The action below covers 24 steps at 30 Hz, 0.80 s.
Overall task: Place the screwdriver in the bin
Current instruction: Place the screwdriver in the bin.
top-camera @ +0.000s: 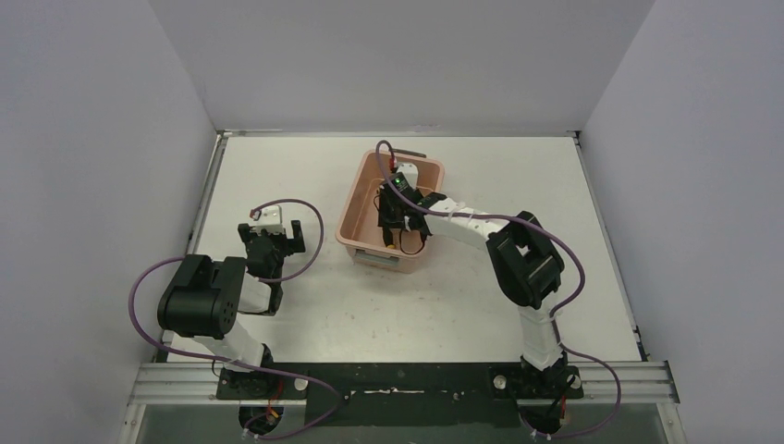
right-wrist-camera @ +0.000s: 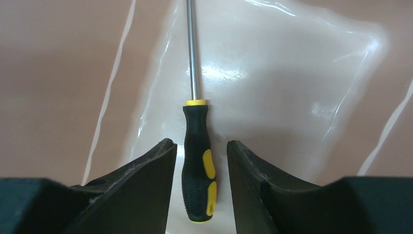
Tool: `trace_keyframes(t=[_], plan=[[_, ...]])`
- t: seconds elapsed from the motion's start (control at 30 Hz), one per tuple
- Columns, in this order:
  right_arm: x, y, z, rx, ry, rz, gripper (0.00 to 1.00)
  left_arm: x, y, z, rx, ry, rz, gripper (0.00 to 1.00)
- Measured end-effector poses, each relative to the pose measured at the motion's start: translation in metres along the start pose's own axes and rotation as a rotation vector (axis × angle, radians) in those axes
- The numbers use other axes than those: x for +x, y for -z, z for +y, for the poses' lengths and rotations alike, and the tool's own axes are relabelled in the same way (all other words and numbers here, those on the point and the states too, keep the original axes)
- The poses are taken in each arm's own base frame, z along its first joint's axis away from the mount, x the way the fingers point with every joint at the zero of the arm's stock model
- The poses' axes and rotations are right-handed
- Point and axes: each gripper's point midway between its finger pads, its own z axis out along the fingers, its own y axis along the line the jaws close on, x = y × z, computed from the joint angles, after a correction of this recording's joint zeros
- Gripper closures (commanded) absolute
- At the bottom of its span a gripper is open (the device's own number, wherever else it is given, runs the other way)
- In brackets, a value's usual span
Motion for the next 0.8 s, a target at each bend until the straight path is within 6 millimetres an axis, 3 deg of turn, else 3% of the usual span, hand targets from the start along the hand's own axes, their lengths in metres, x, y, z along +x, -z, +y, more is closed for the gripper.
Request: trace_keyframes(t=[0.27,0.4,0.43,0.47,0.5,0.63,0.8], plan=[[-0.007,0.006,-0.001,0.01,0.024,-0.012,0.55,0.0,0.0,0.0,0.0,0.0,0.0,0.03],[-0.02,0.023,0.002,0.011,0.048,-0.047,0.4,0.0,0.0,0.0,0.0,0.0,0.0,0.03],[-0.027,0.029,0.003,0.007,0.051,-0.062,0.31,0.0,0.0,0.0,0.0,0.0,0.0,0.03],[-0.035,0.037,0.005,0.0,0.057,-0.081,0.09,0.0,0.0,0.0,0.0,0.0,0.0,0.03],[-0.044,0.046,0.008,-0.011,0.06,-0.105,0.01,0.0,0.0,0.0,0.0,0.0,0.0,0.03],[-0.086,0.089,0.019,-0.055,0.077,-0.219,0.0,0.0,0.0,0.0,0.0,0.0,0.0,0.03],[-0.121,0.133,0.023,-0.086,0.074,-0.326,0.0,0.0,0.0,0.0,0.0,0.0,0.0,0.03]])
